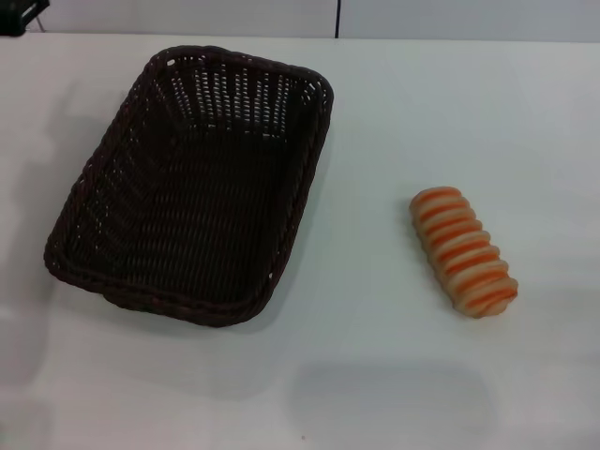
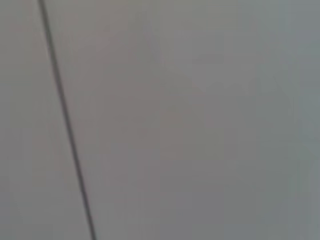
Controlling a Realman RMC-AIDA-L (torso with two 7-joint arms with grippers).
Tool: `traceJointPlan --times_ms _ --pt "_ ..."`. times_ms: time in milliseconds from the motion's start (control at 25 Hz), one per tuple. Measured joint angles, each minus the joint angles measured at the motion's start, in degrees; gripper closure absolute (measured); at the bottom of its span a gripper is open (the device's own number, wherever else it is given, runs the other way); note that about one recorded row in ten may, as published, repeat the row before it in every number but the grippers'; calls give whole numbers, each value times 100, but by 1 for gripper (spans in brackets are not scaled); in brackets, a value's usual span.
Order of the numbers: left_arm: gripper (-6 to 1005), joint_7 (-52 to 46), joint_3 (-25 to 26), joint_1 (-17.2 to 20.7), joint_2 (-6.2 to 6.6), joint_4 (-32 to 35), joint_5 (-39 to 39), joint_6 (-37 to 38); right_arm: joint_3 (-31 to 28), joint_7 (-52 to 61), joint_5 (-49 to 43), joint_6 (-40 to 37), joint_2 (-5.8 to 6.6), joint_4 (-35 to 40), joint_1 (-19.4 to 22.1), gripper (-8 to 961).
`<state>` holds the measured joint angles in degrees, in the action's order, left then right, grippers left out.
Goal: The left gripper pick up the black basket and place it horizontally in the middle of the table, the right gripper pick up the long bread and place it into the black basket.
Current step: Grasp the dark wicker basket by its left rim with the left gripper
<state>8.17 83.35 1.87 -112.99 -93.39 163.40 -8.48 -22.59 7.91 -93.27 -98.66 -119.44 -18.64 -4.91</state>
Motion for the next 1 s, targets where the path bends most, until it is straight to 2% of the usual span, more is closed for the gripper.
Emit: traceJointPlan --times_ms 40,120,200,280,320,360,400,440,520,720,1000 --pt "188 0 0 0 0 0 0 0 0 0 0 0 0 0 0 129" --pt "188 93 48 -53 -3 -686 -14 -1148 1 0 0 66 0 0 -7 129" --pt "188 257 168 -167 -77 -1126 -73 -2119 1 0 0 154 0 0 -20 129" --pt "189 492 359 -286 -248 -1448 -175 -2917 1 0 0 181 0 0 -23 129" --pt "189 769 618 -452 -445 -1684 -337 -3700 0 0 1 214 2 1 -28 129" --pt "189 769 618 -452 -445 -1684 -337 -3700 0 0 1 214 2 1 -28 129" --pt "189 887 819 -656 -510 -1774 -500 -4320 1 0 5 224 6 1 -30 130" --pt "189 887 819 -656 -510 -1774 -500 -4320 1 0 5 224 6 1 -30 130" --pt "189 913 1028 -1001 -509 -1664 -671 -5100 0 0 17 232 7 3 -29 130" --pt "190 962 1057 -1205 -516 -1237 -692 -5416 1 4 17 234 8 2 -17 129" --pt "191 976 1030 -1290 -521 -487 -675 -5113 1 14 6 200 9 0 -29 129"
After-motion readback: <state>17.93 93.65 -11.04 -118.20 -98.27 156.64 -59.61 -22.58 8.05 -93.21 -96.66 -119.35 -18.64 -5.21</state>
